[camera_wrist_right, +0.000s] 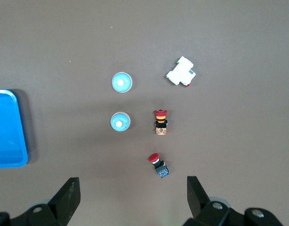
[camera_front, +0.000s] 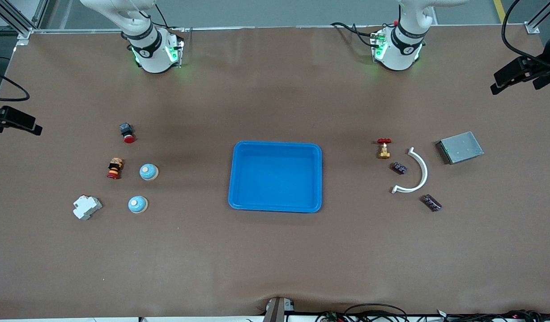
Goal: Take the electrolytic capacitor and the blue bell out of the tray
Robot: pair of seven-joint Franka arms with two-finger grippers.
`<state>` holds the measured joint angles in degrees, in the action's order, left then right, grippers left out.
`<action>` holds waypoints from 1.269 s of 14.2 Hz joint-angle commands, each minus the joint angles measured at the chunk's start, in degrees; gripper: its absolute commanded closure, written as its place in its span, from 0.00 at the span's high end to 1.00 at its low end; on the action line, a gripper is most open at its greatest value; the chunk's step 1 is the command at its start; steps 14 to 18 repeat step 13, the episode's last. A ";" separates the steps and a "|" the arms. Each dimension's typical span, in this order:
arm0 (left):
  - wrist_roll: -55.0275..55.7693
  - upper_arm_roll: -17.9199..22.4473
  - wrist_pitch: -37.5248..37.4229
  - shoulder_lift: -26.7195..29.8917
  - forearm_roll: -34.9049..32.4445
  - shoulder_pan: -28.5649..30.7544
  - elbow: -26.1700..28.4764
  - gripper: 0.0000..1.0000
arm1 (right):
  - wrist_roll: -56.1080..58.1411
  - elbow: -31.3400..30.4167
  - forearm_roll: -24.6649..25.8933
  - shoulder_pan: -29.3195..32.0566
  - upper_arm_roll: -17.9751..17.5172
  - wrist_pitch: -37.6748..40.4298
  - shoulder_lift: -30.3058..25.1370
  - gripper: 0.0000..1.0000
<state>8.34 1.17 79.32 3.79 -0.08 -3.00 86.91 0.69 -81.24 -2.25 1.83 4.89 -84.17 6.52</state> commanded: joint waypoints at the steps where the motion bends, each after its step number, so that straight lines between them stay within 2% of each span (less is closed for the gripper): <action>1: -0.07 -0.55 0.48 0.60 0.43 0.01 1.06 1.00 | -0.69 -0.24 -0.30 0.10 0.12 0.59 -0.90 1.00; 7: 0.01 -2.04 0.57 1.58 0.43 -0.25 0.63 1.00 | -0.69 -0.33 -0.30 0.10 0.03 0.50 -1.25 1.00; 10: -0.25 -1.78 0.57 -0.09 0.08 0.01 -1.74 1.00 | -0.07 -0.33 -0.30 0.01 0.03 -0.11 -1.60 1.00; 18: -0.16 -1.87 0.57 -0.10 -0.27 0.01 -1.75 1.00 | 0.19 -0.15 0.14 -0.16 -0.49 -0.55 -1.60 1.00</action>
